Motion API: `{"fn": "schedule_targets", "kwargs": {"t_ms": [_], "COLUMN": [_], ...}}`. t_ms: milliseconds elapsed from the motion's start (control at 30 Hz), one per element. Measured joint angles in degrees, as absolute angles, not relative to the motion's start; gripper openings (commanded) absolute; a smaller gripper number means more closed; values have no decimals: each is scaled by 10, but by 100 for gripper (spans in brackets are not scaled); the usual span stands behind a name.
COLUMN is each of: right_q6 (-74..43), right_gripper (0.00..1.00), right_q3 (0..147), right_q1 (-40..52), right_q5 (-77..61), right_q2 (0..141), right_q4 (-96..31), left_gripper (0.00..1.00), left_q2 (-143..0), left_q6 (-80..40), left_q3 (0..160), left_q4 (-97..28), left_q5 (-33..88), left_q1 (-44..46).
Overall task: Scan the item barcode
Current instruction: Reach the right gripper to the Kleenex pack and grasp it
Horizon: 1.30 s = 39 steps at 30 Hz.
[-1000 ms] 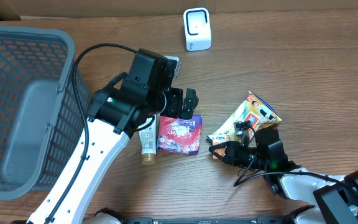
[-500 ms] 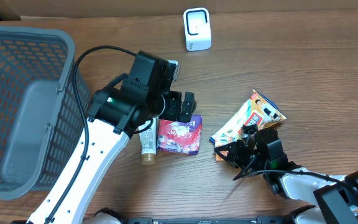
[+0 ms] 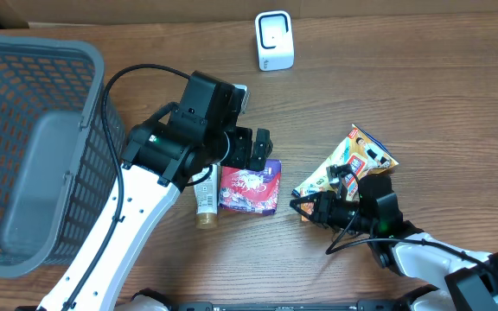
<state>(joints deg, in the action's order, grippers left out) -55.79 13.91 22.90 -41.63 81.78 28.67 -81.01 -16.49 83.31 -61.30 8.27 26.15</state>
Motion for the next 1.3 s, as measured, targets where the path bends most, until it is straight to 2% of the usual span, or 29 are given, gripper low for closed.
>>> {"fn": "schedule_targets", "kwargs": {"t_ms": [133,300,533,633,700,767,833,900,967,1000,1033,1067,1300], "right_q6": [-542,-524,-471,-447,-429,-401,-366,-322,-280,-263,-234,-221,-116], "right_gripper": [4,4,4,8,20,28,54,60,71,78,91,100,100], "right_q3": [139,139,147,165,189,212,237,256,277,285,303,316,475], "right_q1": [210,176,169,169,169,169,169,169,169,169,169,169,169], "right_q5": [-390,-382,-426,-457,-474,-475,-453,-422,-385,-369,-348,-334,-269], "right_q2": [819,818,815,801,781,762,746,742,742,742,742,742,742], "right_q4": [208,198,248,227,175,105,6,-96,-184,-219,-260,-282,-424], "left_gripper": [100,100,100,100,100,100,100,100,100,100,100,100,100], "left_q2": [-810,-810,-810,-810,-810,-810,-810,-810,-810,-810,-810,-810,-810], "left_q6": [-165,-165,-165,-165,-165,-165,-165,-165,-164,-164,-163,-163,-163], "left_q3": [833,833,833,833,833,833,833,833,833,833,833,833,833], "left_q4": [-613,-613,-613,-613,-610,-605,-596,-586,-575,-572,-567,-563,-555], "left_q5": [82,81,79,75,68,61,55,52,50,49,47,46,36], "left_q1": [262,262,262,262,262,262,262,262,262,262,262,262,262]}}
